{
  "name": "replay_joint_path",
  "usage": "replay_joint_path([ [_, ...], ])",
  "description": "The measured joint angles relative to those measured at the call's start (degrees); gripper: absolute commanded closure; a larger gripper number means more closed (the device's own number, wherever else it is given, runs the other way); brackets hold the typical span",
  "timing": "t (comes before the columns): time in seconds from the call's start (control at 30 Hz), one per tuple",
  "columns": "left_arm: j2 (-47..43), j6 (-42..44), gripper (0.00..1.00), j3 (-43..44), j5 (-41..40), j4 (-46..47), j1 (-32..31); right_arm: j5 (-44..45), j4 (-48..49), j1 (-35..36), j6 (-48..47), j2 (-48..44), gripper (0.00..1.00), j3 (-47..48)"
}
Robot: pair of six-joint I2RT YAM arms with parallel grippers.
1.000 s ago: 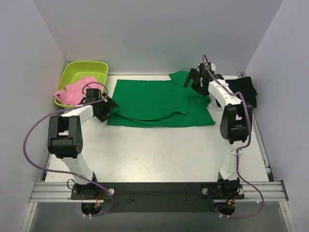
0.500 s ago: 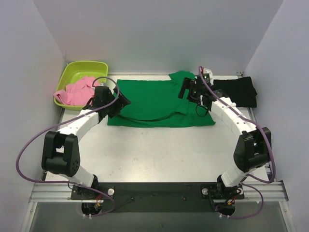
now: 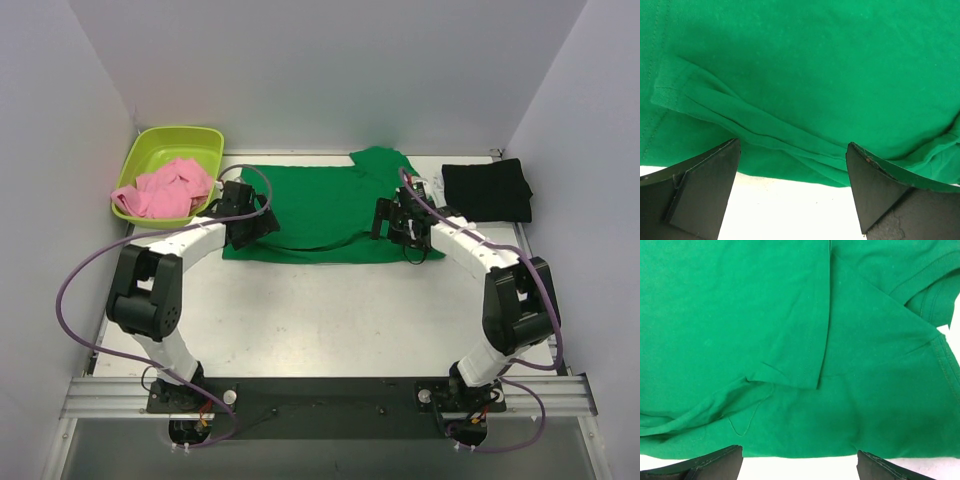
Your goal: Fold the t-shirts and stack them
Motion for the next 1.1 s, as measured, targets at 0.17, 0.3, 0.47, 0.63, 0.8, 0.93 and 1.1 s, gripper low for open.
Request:
replay_joint_path([
  [0.17, 0.5, 1.2, 0.04, 0.5, -1.8, -0.3, 0.0, -0.1, 0.2, 0.0, 0.0, 0.0, 0.0, -1.7],
  [0.3, 0.5, 1.7, 0.04, 1.0, -2.4, -1.8, 0.0, -0.2, 1.1, 0.0, 0.0, 0.5, 0.0, -1.7],
  [0.47, 1.1, 2.7, 0.04, 4.0, -3.5, -4.2, 0.0, -0.6, 2.2, 0.3, 0.2, 2.1, 0.0, -2.0],
  [0.63, 2.0, 2.8, 0.09, 5.6, -4.1, -5.7, 0.0, -0.7, 2.6, 0.4, 0.2, 2.5, 0.0, -2.5],
  [0.8, 3.5, 2.9, 0.25, 5.8, -4.7, -7.3, 0.0, -0.9, 3.2, 0.4, 0.3, 2.5, 0.0, -2.8],
  [0.93, 4.4, 3.0, 0.4, 5.8, -4.8, -8.6, 0.0, -0.9, 3.5, 0.4, 0.3, 2.5, 0.0, -3.3],
  [1.1, 4.7, 3.3, 0.6, 6.0, -5.1, -9.1, 0.1, -1.0, 3.5, 0.4, 0.3, 2.5, 0.0, -3.5],
])
